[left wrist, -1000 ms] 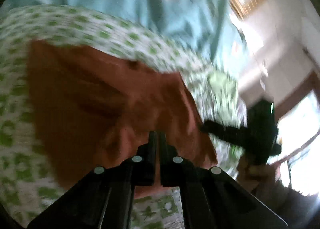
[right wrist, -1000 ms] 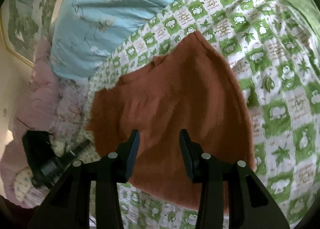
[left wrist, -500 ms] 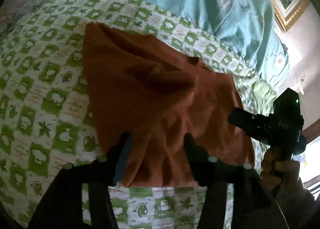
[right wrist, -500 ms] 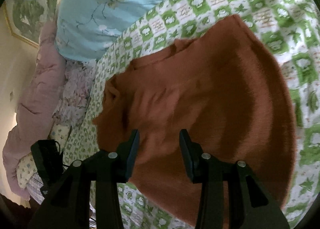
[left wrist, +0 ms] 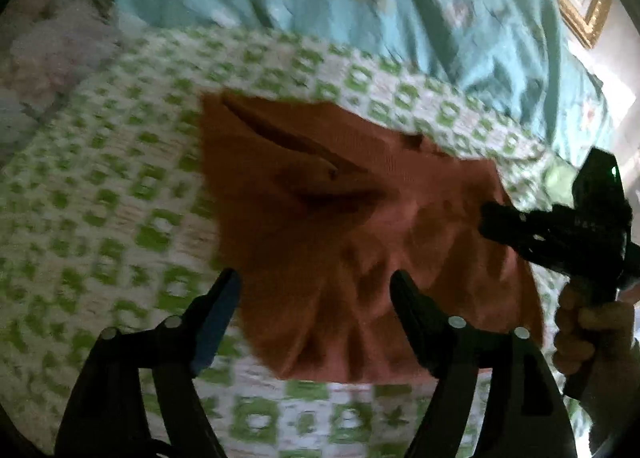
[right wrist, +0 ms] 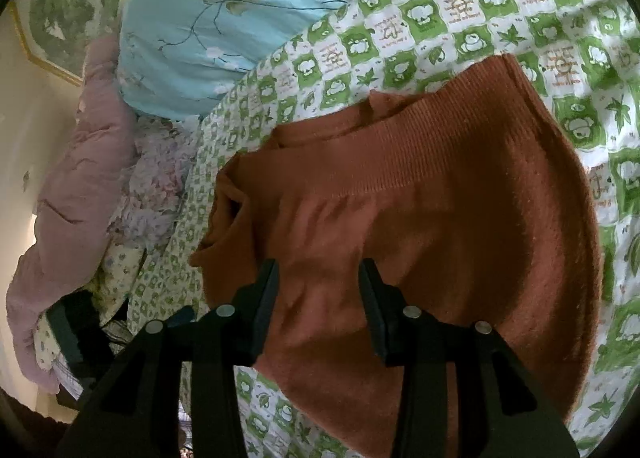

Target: Fold small clothes

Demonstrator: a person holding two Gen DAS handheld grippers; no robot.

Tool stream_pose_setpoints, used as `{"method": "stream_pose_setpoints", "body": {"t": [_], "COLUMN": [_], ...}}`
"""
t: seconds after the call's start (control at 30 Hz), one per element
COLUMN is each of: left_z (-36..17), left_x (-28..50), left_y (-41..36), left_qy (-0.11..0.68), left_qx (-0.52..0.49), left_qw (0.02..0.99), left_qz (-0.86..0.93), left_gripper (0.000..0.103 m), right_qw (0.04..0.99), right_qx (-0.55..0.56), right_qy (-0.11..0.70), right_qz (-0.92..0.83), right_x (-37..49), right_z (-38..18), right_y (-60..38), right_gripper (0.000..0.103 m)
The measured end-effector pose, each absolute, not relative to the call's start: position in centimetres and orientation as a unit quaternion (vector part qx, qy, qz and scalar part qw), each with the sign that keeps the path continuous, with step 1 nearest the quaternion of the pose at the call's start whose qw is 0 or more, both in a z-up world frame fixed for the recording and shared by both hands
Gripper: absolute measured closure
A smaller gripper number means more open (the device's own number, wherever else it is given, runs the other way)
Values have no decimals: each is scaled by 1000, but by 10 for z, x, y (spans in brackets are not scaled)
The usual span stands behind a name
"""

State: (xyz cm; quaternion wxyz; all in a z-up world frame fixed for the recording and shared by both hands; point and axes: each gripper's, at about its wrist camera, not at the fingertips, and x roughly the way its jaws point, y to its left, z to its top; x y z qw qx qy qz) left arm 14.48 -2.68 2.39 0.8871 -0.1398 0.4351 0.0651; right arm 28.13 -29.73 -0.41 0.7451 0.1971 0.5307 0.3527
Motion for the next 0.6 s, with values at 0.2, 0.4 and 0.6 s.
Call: {"method": "stream_pose_setpoints", "body": {"t": [0.2, 0.4, 0.6], "left_z": [-2, -16, 4], "left_x": [184, 213, 197], "left_y": [-33, -23, -13], "left_qy": [456, 453, 419], "left_qx": [-83, -85, -138], "left_qw": [882, 885, 897], "left_qz": [88, 68, -13], "left_gripper": [18, 72, 91], "right_qw": [737, 735, 737], "right_qx": [216, 204, 221], "right_qy": [540, 541, 527], "right_qz": [344, 354, 362], "right_x": [285, 287, 303], "right_z": [-15, -9, 2], "right_y": [-296, -287, -288], "right_gripper": [60, 60, 60]}}
